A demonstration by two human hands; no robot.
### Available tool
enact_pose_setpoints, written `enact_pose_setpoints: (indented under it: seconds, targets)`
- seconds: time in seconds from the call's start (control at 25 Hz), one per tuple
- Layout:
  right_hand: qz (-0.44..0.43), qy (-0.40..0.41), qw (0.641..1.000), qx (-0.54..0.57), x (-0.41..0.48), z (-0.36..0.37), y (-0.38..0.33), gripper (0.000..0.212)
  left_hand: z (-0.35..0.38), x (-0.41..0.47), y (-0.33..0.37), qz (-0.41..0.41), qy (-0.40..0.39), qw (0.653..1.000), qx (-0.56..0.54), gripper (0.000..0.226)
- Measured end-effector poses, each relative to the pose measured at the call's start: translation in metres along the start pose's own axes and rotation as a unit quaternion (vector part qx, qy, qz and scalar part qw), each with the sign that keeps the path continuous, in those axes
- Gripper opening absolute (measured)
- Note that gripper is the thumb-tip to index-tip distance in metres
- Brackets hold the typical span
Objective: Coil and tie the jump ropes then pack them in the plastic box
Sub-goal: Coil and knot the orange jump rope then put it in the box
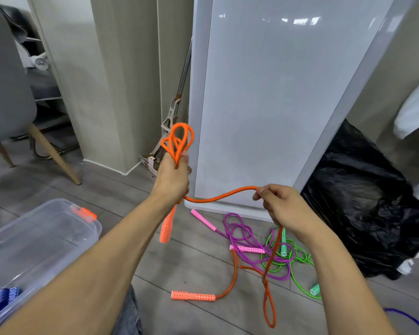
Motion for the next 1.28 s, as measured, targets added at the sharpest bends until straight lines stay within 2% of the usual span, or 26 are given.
enact_pose_setpoints:
  seconds: [0.12,0.28,0.44,0.6,0.8,0.88,0.92,1.08,1.28]
  targets:
    - [0.024,-0.051,0.994,0.09,-0.012,0.026,-0.013,0.03,0.027,-0.018,-0.001,0.015,-0.098,0.995,0.013,0.017]
    - [-0.012,-0.08,0.993,0.088,-0.023,0.046,-0.031,0.029,0.051,-0.04,-0.003,0.034,-0.181,0.981,0.054,0.009]
    - [-0.031,-0.053,0.995,0.079,-0.022,0.043,-0.035,0.028,0.065,-0.057,-0.004,0.055,-0.236,0.967,0.084,0.01]
    - [-0.059,-0.013,0.998,0.035,-0.019,0.033,-0.037,0.027,0.073,-0.069,-0.008,0.039,-0.298,0.947,0.109,0.013]
    - [-0.057,0.008,0.998,0.04,-0.017,0.033,-0.029,0.026,0.075,-0.081,-0.012,0.046,-0.353,0.918,0.174,0.014]
    - [-0.042,0.023,0.998,0.029,-0.014,0.029,-0.025,0.026,0.072,-0.079,-0.006,0.072,-0.34,0.919,0.187,0.013]
    - [-0.035,0.024,0.999,0.025,-0.013,0.029,-0.024,0.028,0.07,-0.076,-0.006,0.061,-0.329,0.927,0.17,0.013]
    - [-0.005,-0.012,1.0,-0.006,-0.014,0.036,-0.015,0.038,0.066,-0.066,-0.015,-0.054,-0.273,0.96,0.033,0.014]
    - [0.074,-0.102,0.986,-0.111,-0.019,0.037,0.022,0.042,0.03,-0.02,-0.031,-0.122,-0.053,0.988,-0.079,0.023]
Point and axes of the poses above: each hand's wrist, its own x-axis towards the middle knuckle, its own z-axis out of the palm, y = z × x, the point moved 10 cm from there along x, towards the middle knuckle, and after that the axes turned 13 degrees about y, right-handed, at the moved point
